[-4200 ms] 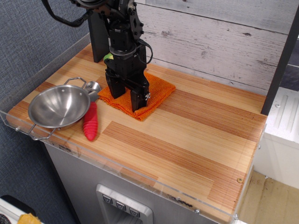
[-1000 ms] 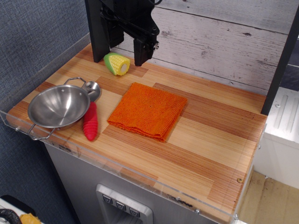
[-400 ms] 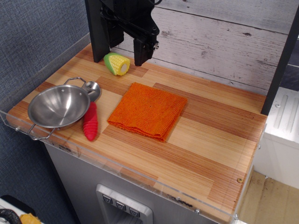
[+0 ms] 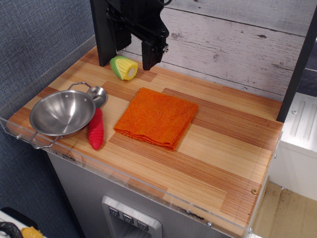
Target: PICK UP THE ORANGE TOWEL AND PUT NEAR THE SPOON
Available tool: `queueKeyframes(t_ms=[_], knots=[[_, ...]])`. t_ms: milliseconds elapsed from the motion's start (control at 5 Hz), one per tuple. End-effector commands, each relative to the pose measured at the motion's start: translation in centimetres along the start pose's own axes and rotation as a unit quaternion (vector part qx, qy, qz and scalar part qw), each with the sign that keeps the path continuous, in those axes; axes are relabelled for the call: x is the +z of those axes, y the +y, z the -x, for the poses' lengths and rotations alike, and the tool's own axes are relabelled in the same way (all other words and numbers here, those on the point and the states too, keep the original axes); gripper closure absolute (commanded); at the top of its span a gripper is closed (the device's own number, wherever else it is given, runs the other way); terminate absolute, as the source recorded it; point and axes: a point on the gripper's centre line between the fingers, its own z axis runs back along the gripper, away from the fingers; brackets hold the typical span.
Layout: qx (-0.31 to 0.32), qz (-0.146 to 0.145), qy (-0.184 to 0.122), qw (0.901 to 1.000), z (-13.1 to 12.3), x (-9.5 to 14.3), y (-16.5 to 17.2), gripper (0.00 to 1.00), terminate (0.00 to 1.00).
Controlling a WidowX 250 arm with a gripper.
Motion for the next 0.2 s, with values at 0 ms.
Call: queueKeyframes(t_ms=[0], knots=[[0.002,-0.011,-0.026,0.9996,-0.11,1.34,0.37,0.00,1.00]])
